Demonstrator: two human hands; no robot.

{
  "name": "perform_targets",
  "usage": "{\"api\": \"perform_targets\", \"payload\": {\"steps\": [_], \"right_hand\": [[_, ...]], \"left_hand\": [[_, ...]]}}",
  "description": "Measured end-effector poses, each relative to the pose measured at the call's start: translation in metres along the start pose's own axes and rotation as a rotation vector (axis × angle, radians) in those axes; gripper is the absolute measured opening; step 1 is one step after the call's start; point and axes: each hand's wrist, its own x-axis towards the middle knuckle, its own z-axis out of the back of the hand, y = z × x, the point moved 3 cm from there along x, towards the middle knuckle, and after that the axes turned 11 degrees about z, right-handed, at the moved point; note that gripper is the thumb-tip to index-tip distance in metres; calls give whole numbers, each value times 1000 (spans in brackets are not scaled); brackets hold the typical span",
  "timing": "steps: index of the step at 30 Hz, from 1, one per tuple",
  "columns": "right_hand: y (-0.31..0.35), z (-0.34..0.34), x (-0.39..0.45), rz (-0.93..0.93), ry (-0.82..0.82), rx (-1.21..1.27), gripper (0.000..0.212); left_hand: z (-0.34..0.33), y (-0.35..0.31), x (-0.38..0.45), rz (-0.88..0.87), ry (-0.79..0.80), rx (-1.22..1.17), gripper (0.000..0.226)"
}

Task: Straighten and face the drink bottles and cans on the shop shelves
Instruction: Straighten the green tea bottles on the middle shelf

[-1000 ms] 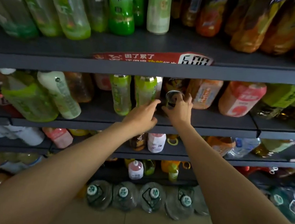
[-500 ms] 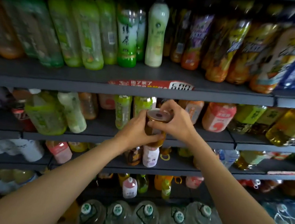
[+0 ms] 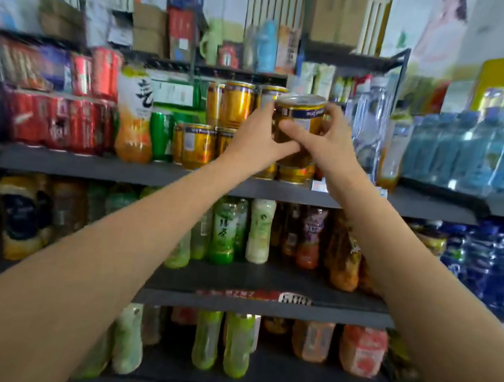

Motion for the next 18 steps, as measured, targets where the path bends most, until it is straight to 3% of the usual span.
{"api": "perform_targets", "payload": {"steps": [3, 6, 12, 18], "right_hand": [[-18, 2, 39, -10, -116, 28, 72], [-35, -1, 72, -2, -203, 27, 63], [-76, -13, 104, -74, -121, -20, 70], [-102, -11, 107, -149, -79, -68, 81]], "left_hand": [[-10, 0, 31, -76, 108, 201, 64], [-28, 13, 50, -101, 93, 390, 51], [-60, 39, 59, -221, -10, 578, 37], [-69, 45, 54, -275, -116, 565, 35]]}}
